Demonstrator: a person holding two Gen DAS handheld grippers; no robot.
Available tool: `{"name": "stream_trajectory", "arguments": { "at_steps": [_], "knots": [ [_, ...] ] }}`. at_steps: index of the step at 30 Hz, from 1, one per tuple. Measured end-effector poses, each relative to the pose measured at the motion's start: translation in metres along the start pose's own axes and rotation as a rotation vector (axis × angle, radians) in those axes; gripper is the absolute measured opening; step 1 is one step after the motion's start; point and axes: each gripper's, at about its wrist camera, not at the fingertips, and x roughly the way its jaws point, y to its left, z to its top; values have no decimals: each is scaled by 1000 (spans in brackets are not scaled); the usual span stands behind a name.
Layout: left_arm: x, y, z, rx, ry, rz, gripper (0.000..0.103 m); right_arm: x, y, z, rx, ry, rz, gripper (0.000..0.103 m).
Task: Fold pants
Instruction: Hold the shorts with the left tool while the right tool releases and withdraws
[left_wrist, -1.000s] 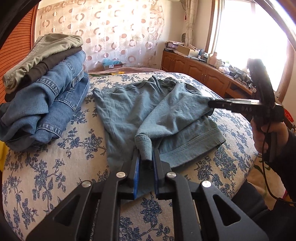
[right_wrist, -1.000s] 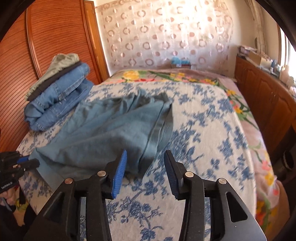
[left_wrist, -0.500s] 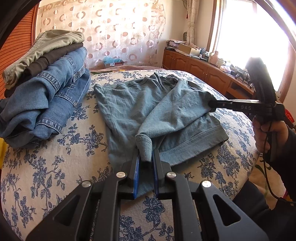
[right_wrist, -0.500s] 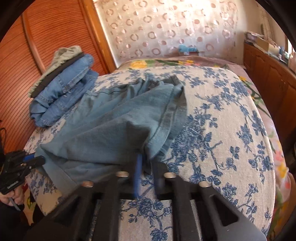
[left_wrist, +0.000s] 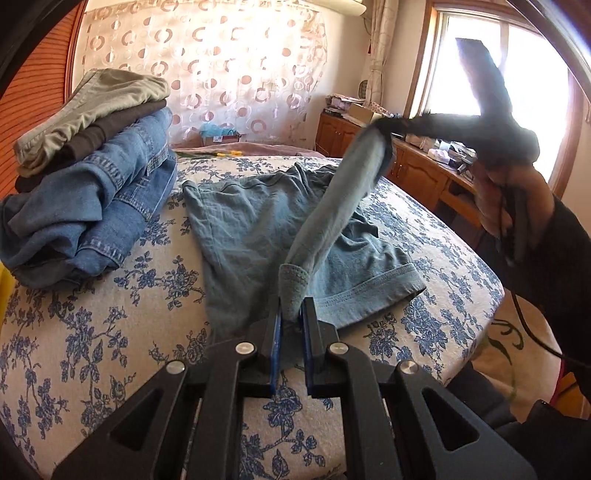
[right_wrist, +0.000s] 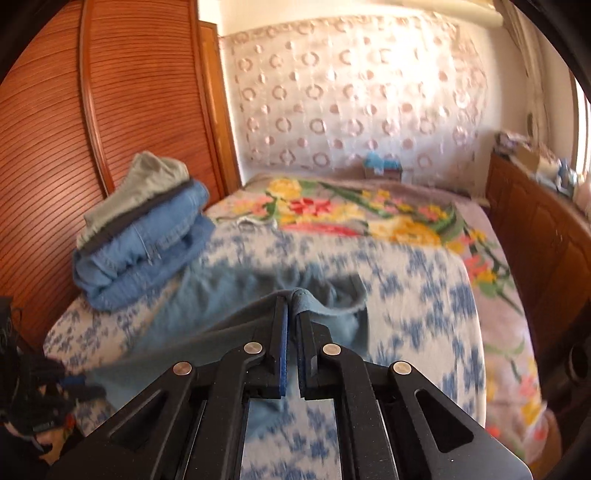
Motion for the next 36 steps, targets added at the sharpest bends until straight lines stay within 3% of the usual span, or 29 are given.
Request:
{"name": "stream_trajectory", "arguments": {
  "at_steps": [6,22,23,25,26,36],
  "knots": [
    [-2,6,-8,-27,5,9,5,40,38,31,-83,10,16,1],
    [-9,17,-20,-66,-1,5,2,128,127,49,-216,78,119,1],
    [-9,17,-21,-66,0,4,2,132,128,48,-207,89,122,3],
    [-10,18,-23,-67,1,1,2,134,127,45,-190,104,121,24],
    [-11,19,-24,-68,1,0,2,134,125,43,-182,109,125,28],
    [-9,20,-26,-63,12,16,2,89,81,25,-129,87,105,39]
  ]
}}
